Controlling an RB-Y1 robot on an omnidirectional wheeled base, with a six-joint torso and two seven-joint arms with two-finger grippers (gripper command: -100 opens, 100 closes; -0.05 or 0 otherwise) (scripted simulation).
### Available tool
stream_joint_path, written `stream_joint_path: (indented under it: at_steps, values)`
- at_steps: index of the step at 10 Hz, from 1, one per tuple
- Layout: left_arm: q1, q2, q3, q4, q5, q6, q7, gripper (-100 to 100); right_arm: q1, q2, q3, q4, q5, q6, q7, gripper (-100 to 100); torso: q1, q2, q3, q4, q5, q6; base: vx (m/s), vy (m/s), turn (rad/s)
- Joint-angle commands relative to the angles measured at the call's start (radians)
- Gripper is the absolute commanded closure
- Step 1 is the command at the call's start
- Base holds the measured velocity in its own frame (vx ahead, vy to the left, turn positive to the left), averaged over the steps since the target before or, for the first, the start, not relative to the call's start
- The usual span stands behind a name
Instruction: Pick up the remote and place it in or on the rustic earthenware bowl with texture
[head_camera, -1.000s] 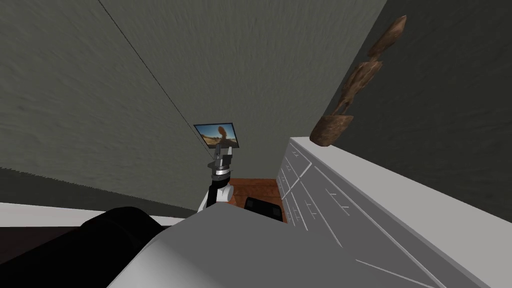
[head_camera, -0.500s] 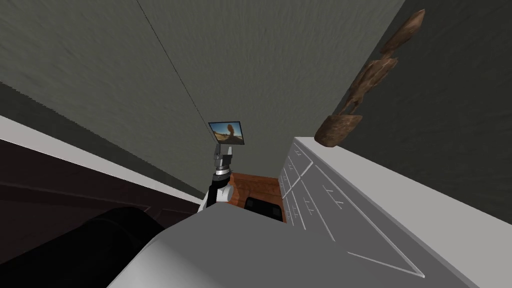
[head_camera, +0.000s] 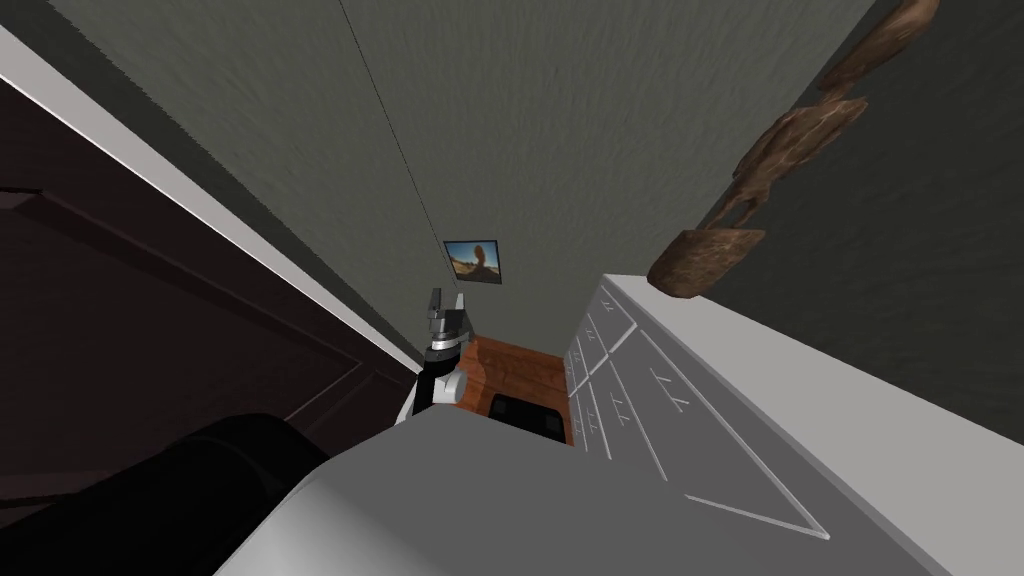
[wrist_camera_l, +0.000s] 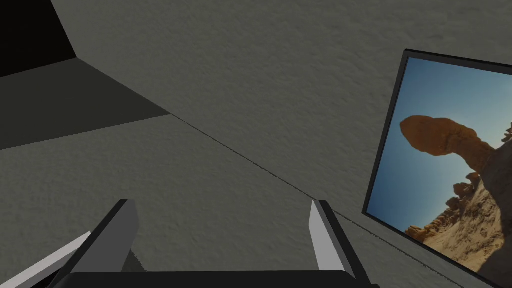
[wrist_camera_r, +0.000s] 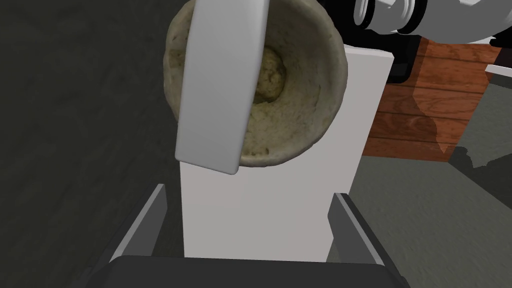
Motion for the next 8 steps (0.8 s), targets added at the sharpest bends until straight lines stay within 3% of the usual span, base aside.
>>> stream_joint_path:
  at_steps: [1, 2, 4, 5, 8]
  values:
    - [0.0, 0.0, 0.0, 0.0, 0.0, 0.0, 0.0, 0, 0.022, -0.03, 0.04, 0.007, -0.05, -0.011, -0.003, -100, 0.0, 0.0, 0.0, 0.0, 0.0, 0.0, -0.093, -0.013, 0.196]
    - [0.0, 0.0, 0.0, 0.0, 0.0, 0.0, 0.0, 0, 0.042, -0.056, 0.072, 0.009, -0.078, -0.018, -0.008, -100, 0.002, -0.001, -0.001, -0.001, 0.001, -0.001, -0.148, -0.042, 0.417]
    - [0.0, 0.0, 0.0, 0.0, 0.0, 0.0, 0.0, 0, 0.038, -0.052, 0.066, 0.007, -0.079, -0.016, -0.007, -100, 0.0, 0.0, 0.0, 0.0, 0.0, 0.0, -0.081, -0.027, 0.065]
    - [0.0, 0.0, 0.0, 0.0, 0.0, 0.0, 0.0, 0, 0.039, -0.053, 0.067, 0.008, -0.081, -0.017, -0.007, 0, 0.001, -0.003, -0.002, -0.001, 0.0, 0.0, -0.008, -0.002, -0.001]
    - [0.0, 0.0, 0.0, 0.0, 0.0, 0.0, 0.0, 0, 0.039, -0.053, 0.067, 0.008, -0.081, -0.017, -0.007, 0, 0.002, -0.007, -0.004, -0.002, 0.001, 0.0, 0.0, 0.0, 0.0]
